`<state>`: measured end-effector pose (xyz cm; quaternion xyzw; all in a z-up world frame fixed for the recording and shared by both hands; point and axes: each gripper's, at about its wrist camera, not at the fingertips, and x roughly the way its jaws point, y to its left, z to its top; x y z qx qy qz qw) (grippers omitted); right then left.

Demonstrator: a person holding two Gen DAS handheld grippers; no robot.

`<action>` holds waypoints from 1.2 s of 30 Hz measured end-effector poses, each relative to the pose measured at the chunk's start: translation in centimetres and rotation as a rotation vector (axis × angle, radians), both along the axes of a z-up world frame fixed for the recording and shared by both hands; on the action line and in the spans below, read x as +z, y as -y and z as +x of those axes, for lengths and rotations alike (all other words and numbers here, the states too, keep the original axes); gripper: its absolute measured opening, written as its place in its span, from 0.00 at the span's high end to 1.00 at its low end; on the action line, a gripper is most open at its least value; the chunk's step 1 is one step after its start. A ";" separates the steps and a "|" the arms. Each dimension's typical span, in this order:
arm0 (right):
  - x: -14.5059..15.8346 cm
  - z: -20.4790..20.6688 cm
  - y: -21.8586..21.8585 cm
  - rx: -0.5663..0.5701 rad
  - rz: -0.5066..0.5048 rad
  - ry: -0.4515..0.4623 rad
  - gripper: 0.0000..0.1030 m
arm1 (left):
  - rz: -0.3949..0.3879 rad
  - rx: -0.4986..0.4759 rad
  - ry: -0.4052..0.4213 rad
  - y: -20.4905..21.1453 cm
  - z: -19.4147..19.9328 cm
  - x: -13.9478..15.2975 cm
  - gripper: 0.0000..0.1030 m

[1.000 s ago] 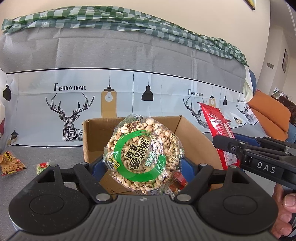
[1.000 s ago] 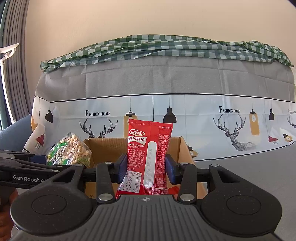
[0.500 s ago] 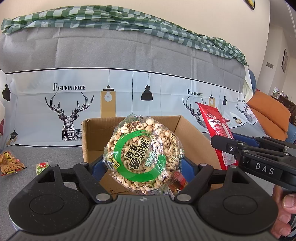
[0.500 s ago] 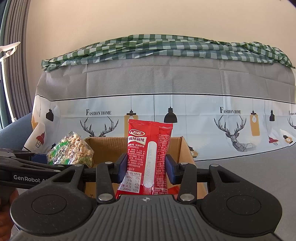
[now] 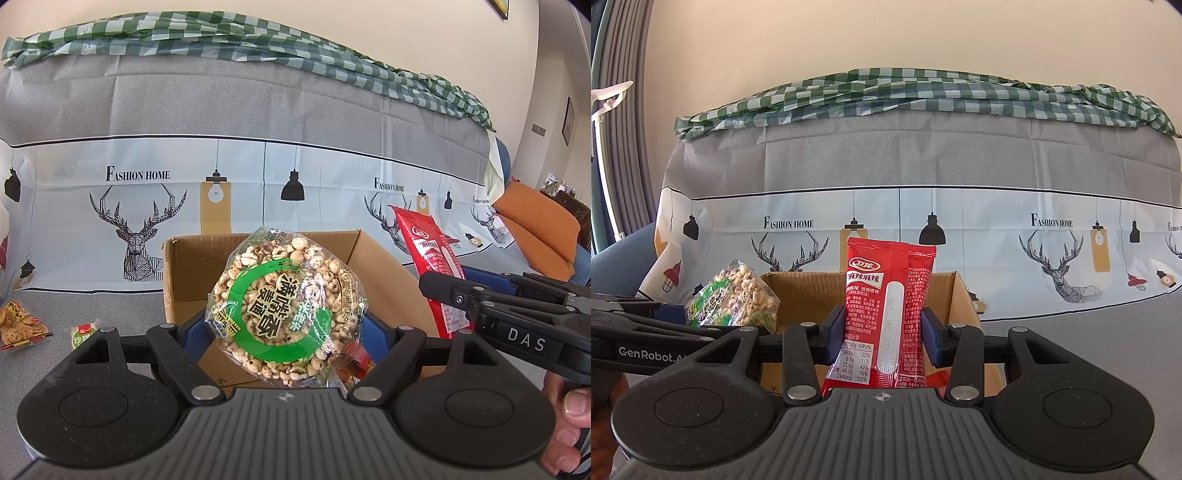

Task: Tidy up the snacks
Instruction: 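Lift and carry the nut cake and red bar with both tools over the box, then open both tools to drop the nut cake and red bar into the box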

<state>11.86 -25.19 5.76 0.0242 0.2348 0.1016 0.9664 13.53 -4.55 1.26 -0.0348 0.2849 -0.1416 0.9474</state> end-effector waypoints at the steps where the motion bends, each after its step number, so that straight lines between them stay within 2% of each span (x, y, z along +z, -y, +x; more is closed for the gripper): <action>1: 0.0 0.0 0.0 0.000 0.000 -0.001 0.57 | 0.000 0.000 -0.001 0.0 0.0 0.0 0.18; 36: 0.0 0.2 0.1 0.004 0.000 -0.003 0.56 | -0.005 -0.014 -0.001 0.4 0.0 0.0 0.17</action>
